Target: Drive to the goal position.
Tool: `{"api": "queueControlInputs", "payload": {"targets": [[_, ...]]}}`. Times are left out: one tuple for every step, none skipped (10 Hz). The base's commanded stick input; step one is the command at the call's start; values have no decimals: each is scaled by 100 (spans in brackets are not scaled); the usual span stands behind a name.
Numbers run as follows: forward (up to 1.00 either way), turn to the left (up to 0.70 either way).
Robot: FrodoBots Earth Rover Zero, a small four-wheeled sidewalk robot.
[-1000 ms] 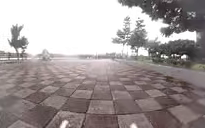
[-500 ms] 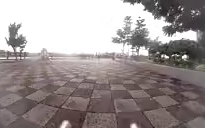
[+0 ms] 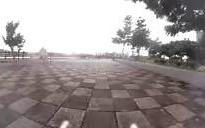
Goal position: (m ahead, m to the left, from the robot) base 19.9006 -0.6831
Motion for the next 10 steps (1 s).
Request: {"api": "queueControlInputs", "payload": {"targets": [[70, 0], [70, 0], [70, 0], [70, 0], [70, 0], [70, 0], [70, 0], [70, 0], [70, 0], [70, 0]]}}
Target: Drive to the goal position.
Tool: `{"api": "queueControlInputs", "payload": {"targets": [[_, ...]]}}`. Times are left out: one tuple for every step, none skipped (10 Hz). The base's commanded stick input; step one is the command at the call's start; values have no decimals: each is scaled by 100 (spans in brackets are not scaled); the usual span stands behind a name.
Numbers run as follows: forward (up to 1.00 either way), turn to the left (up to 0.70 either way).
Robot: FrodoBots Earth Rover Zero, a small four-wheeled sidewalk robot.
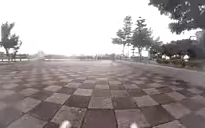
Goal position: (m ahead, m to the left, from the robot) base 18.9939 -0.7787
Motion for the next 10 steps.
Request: {"api": "queueControlInputs", "payload": {"targets": [[70, 0], [70, 0], [70, 0], [70, 0], [70, 0], [70, 0], [70, 0], [70, 0], [70, 0], [70, 0]]}}
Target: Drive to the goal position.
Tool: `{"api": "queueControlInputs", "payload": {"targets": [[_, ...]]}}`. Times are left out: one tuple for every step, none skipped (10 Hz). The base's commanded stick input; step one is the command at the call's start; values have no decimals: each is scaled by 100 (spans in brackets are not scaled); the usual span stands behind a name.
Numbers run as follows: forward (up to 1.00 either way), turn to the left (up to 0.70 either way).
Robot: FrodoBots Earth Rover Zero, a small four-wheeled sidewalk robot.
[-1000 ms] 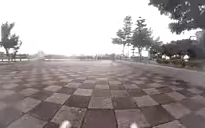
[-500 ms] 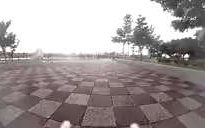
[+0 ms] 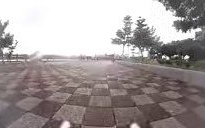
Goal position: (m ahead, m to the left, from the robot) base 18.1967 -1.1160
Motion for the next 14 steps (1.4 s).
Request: {"api": "queueControlInputs", "payload": {"targets": [[70, 0], [70, 0], [70, 0], [70, 0], [70, 0], [70, 0], [70, 0], [70, 0], [70, 0], [70, 0], [70, 0], [70, 0], [70, 0], [70, 0]]}}
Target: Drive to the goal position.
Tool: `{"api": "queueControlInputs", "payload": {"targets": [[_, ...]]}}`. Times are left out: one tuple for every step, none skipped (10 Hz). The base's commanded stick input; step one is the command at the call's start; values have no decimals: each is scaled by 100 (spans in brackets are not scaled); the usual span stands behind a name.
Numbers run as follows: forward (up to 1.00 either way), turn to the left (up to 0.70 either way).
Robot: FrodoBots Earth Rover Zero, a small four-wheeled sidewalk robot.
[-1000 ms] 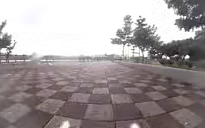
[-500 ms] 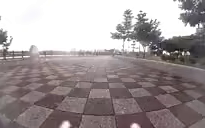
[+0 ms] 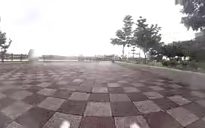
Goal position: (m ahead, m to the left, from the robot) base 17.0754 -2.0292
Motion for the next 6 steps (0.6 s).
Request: {"api": "queueControlInputs", "payload": {"targets": [[70, 0], [70, 0], [70, 0], [70, 0], [70, 0], [70, 0]]}}
